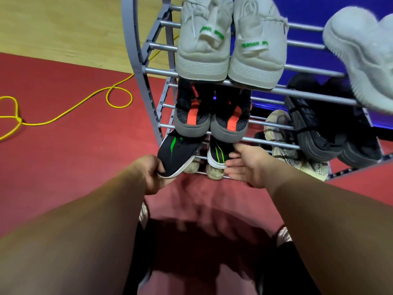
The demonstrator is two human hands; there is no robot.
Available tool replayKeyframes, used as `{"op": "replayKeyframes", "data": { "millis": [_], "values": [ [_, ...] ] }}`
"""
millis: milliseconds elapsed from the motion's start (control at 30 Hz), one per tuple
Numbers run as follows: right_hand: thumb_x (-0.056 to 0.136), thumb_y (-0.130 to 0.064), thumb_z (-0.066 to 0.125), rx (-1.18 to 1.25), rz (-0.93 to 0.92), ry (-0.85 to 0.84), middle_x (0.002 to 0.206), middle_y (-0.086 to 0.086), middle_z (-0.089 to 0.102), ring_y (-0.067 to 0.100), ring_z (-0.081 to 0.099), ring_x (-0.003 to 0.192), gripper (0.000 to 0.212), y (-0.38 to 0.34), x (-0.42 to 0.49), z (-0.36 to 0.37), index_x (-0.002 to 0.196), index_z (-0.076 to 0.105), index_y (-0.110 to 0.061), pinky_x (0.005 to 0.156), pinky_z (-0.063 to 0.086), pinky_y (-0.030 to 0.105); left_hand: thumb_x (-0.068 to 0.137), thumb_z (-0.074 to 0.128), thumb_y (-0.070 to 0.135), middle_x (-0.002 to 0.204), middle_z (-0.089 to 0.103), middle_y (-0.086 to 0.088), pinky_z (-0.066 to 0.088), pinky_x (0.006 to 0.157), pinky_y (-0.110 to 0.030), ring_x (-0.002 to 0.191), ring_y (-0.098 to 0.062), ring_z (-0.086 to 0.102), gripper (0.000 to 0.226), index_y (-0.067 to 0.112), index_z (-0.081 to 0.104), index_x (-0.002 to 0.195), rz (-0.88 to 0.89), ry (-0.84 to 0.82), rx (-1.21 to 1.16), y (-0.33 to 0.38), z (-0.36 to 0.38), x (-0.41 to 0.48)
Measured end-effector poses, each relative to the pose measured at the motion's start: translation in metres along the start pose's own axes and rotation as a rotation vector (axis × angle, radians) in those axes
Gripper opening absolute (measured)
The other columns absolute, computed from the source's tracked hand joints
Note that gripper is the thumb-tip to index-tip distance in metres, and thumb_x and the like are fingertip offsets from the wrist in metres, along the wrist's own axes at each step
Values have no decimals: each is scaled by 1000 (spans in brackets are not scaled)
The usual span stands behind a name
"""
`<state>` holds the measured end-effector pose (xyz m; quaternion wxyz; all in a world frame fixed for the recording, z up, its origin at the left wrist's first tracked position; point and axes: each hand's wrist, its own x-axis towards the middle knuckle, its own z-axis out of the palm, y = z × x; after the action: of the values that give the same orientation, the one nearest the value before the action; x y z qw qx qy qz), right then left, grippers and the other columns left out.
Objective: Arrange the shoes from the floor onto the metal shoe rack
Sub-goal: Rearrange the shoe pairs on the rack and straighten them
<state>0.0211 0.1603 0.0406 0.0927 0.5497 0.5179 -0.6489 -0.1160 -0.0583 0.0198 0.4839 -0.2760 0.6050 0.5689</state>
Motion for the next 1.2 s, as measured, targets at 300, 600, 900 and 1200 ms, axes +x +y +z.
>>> {"op": "replayKeyframes", "data": {
  "millis": [300,600,900,1200],
  "values": [
    [97,-59,53,37,47,-46,115,15,71,32,73,94,56,-2,-6,-1,117,62,-8,71,59,41,86,40,-6,90,67,-22,59,56,-38,71,-31,70,30,0,66,100,83,137,480,-3,-34,6],
    [87,-66,64,-179,91,-204,92,1,79,22,78,77,43,3,-14,-12,104,72,-28,76,56,37,88,42,-4,74,66,-14,47,55,-23,56,-23,58,31,8,69,80,290,103,842,4,-35,-2],
    [88,-45,73,-390,172,-382,109,0,78,19,72,97,34,9,-30,-37,115,72,-25,92,52,36,90,41,-1,93,67,-21,49,77,-39,84,-33,59,27,-1,68,92,387,136,1118,9,-18,-11],
    [68,-45,77,-96,110,-275,91,-1,77,15,72,77,41,14,-27,-81,101,76,-21,66,55,25,91,58,24,80,58,-9,50,50,-26,50,-20,55,10,14,59,93,265,90,254,7,26,-8]
  ]
}}
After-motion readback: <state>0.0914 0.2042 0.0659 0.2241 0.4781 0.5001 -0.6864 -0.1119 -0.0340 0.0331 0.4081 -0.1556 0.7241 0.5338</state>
